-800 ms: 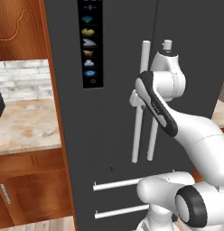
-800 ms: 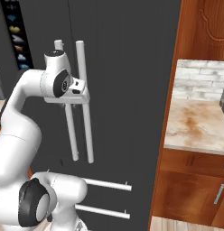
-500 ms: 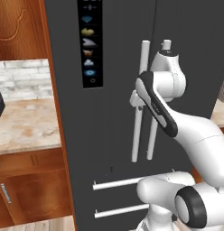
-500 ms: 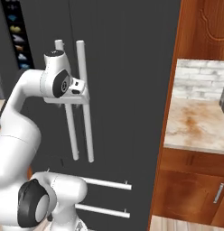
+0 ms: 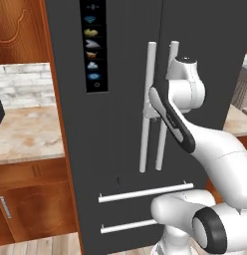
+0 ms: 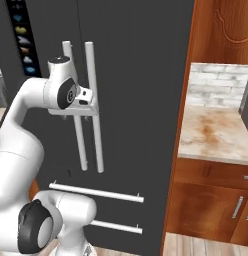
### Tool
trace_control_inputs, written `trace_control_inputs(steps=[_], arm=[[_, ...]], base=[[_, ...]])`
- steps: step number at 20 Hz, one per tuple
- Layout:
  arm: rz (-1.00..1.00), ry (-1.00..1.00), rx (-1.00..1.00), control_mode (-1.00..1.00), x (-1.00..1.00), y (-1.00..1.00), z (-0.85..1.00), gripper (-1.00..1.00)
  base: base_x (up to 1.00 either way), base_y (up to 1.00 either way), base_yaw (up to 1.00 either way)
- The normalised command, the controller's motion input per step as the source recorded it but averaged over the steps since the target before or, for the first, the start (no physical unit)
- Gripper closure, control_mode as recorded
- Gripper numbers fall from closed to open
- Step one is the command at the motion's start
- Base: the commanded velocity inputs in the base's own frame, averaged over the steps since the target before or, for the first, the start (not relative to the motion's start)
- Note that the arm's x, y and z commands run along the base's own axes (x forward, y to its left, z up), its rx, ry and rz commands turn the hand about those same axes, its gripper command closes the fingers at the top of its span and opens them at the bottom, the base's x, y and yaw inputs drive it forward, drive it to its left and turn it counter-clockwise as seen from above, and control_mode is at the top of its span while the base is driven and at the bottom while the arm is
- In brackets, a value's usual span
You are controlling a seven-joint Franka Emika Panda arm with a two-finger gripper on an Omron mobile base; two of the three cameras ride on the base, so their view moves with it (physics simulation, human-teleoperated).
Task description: Open the fridge, grab two sodas, and place both sodas inside the bowl with ice on the dining counter.
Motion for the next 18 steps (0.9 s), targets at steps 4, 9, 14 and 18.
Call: trace_control_inputs(steps=[4,9,14,18], arm=[[0.00,0.00,0.00,1.00,0.00,0.00,0.00,-1.00],[0.00,0.00,0.00,1.00,0.00,0.00,0.00,-1.00],[0.00,0.00,0.00,1.00,0.00,0.00,0.00,-1.00],[0.00,0.00,0.00,1.00,0.00,0.00,0.00,-1.00]], base=[[-0.06,-0.25,0.00],[-0.13,0.09,0.00],[-0.12,0.21,0.00],[-0.29,0.18,0.00]])
